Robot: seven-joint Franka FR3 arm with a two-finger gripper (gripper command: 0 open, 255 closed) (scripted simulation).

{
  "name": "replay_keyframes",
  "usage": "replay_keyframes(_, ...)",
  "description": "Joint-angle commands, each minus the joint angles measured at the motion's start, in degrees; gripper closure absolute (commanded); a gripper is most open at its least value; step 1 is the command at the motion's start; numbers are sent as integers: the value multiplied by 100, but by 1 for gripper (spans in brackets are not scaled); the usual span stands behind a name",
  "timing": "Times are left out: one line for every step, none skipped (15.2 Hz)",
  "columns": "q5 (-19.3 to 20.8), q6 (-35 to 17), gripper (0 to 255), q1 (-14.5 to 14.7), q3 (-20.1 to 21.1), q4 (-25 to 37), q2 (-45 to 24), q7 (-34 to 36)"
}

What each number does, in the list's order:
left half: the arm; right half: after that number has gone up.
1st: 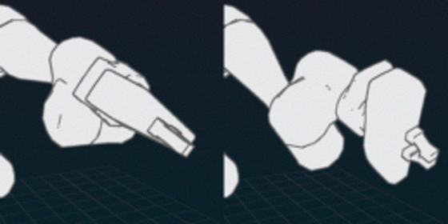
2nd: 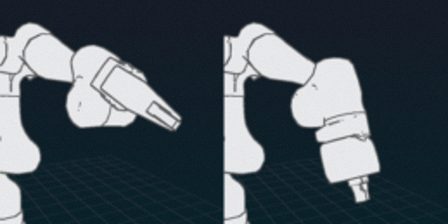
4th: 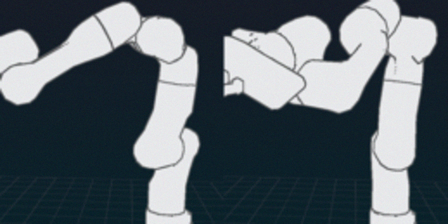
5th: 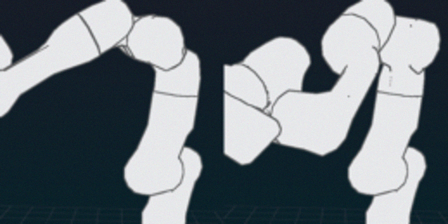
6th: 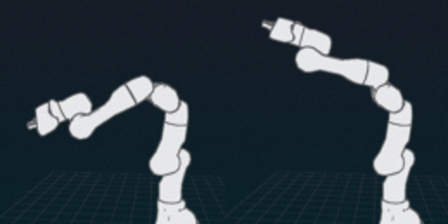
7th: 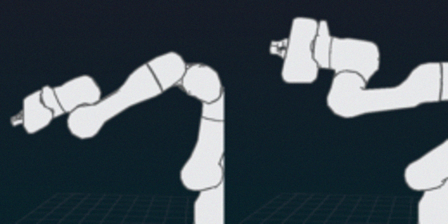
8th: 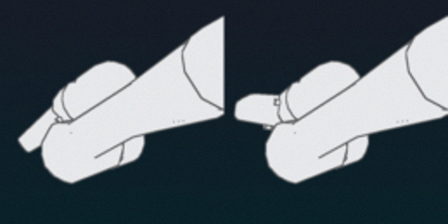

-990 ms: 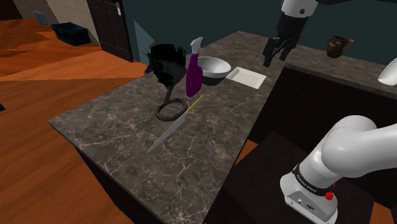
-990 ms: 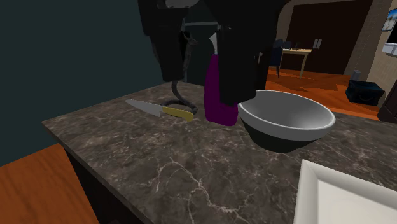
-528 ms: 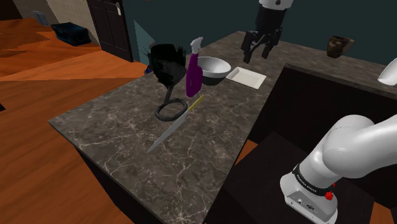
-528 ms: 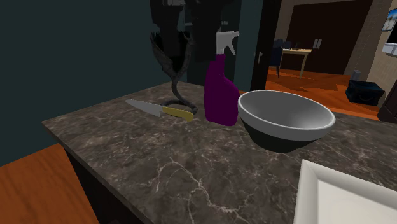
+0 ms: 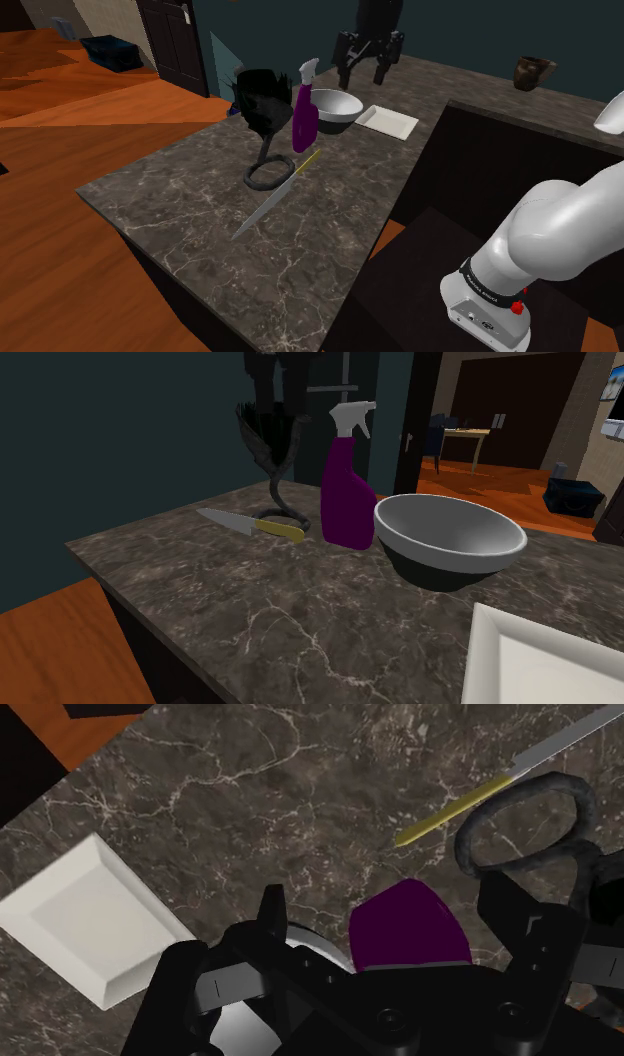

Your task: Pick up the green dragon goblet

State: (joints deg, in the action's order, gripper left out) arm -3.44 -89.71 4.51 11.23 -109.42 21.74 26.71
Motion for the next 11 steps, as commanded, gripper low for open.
replay_keyframes(-59,72,0,33,144,432,-349,268)
replay_keyframes(-76,102,0,51,216,653,-534,402)
replay_keyframes(-87,135,0,70,287,884,-724,537)
replay_keyframes(-91,173,0,92,358,1125,-919,673)
replay_keyframes(-87,216,0,116,428,1377,-1120,811)
replay_keyframes(-77,265,0,145,496,1641,-1328,950)
replay_keyframes(-58,319,0,178,562,1919,-1544,1090)
replay_keyframes(-31,381,0,217,627,2211,-1768,1232)
replay_keyframes(4,451,0,261,690,2522,-2001,1375)
replay_keyframes(49,531,0,313,753,2852,-2245,1519)
replay_keyframes(104,623,0,376,811,3206,-2502,1664)
